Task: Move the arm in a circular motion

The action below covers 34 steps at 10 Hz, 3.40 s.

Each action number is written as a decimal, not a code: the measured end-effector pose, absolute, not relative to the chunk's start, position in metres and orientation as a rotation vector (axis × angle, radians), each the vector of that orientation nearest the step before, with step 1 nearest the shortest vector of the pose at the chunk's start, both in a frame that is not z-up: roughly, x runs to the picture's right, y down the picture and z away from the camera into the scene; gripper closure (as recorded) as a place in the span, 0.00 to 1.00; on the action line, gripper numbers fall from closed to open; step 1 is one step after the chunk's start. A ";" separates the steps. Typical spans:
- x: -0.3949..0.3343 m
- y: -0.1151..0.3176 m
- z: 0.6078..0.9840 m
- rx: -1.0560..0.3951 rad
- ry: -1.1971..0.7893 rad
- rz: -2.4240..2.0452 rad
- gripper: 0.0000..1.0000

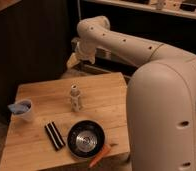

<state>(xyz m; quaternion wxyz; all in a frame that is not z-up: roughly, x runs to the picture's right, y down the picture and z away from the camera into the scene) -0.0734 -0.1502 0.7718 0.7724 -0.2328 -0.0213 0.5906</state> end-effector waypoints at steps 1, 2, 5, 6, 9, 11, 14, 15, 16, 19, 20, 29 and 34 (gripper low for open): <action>-0.052 -0.154 0.775 -0.493 -0.030 1.320 0.20; -0.030 -0.152 0.774 -0.484 -0.015 1.355 0.20; 0.046 -0.127 0.758 -0.455 0.036 1.468 0.20; 0.065 -0.117 0.753 -0.448 0.051 1.496 0.20; 0.109 -0.082 0.730 -0.407 0.097 1.577 0.20; 0.108 -0.056 0.714 -0.406 0.116 1.571 0.20; 0.063 -0.004 0.685 -0.446 0.156 1.502 0.20; 0.040 0.017 0.675 -0.475 0.171 1.459 0.20; 0.022 0.034 0.667 -0.505 0.182 1.428 0.20; -0.045 0.078 0.652 -0.613 0.196 1.310 0.20; -0.065 0.081 0.652 -0.636 0.188 1.277 0.20; -0.169 -0.038 0.698 -0.584 -0.025 1.034 0.20; -0.110 -0.128 0.757 -0.512 -0.013 1.145 0.20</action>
